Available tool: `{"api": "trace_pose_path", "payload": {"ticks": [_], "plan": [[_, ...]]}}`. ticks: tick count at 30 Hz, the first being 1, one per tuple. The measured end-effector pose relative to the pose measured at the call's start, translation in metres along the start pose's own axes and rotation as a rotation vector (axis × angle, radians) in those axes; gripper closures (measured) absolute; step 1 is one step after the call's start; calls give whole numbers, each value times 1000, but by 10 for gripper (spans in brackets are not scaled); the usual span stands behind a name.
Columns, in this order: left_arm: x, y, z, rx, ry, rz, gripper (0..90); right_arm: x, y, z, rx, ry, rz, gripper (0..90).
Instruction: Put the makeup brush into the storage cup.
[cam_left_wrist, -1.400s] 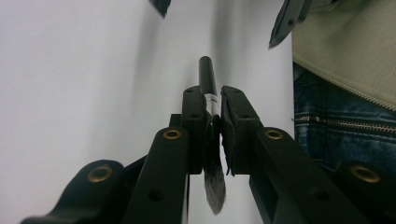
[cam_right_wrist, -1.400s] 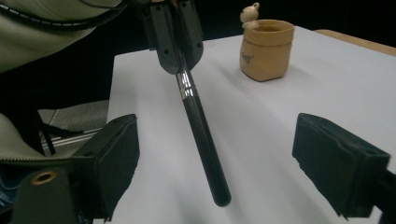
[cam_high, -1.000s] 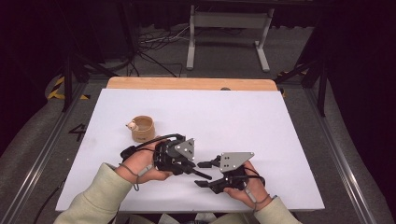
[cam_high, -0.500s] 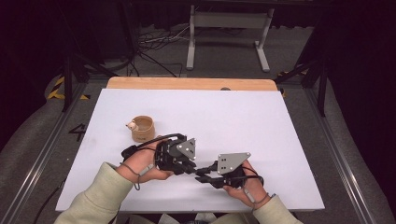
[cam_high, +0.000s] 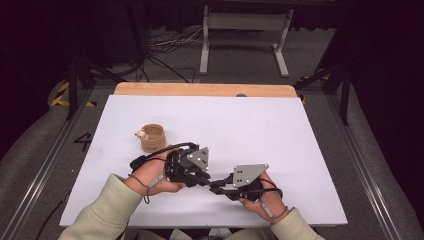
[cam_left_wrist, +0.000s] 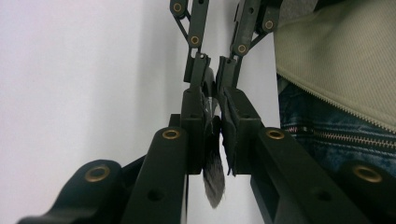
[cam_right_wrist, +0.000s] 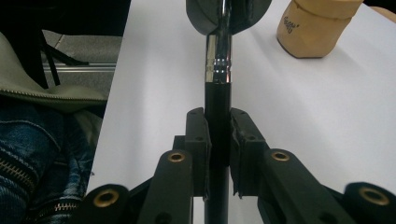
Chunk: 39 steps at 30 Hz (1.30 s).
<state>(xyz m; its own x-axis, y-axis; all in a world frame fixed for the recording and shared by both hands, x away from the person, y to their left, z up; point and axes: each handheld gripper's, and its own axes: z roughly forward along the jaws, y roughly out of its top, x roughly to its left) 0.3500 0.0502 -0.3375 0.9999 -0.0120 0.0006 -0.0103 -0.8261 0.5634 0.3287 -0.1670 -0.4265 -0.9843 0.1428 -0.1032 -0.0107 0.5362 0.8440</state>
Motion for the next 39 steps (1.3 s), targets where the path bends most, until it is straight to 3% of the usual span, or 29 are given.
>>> {"api": "trace_pose_path", "payload": {"ticks": [4, 8, 21, 26, 32, 39], "plan": [[2, -4, -8, -73, 39, -31, 605, 1, 1, -1, 1, 3, -3, 798], [3, -11, -14, -127, 58, -53, 494, 1, 2, -3, -27, -7, 4, 798], [6, -38, -17, -323, 88, -129, 393, -3, 4, -12, -184, -45, 78, 798], [7, -43, -15, -384, 88, -133, 371, -3, 4, -15, -236, -76, 96, 798], [6, -45, -14, -442, 101, -133, 370, -5, 5, -16, -273, -82, 106, 797], [5, -47, -9, -557, 106, -146, 351, -6, 5, -14, -320, -88, 122, 797]]}}
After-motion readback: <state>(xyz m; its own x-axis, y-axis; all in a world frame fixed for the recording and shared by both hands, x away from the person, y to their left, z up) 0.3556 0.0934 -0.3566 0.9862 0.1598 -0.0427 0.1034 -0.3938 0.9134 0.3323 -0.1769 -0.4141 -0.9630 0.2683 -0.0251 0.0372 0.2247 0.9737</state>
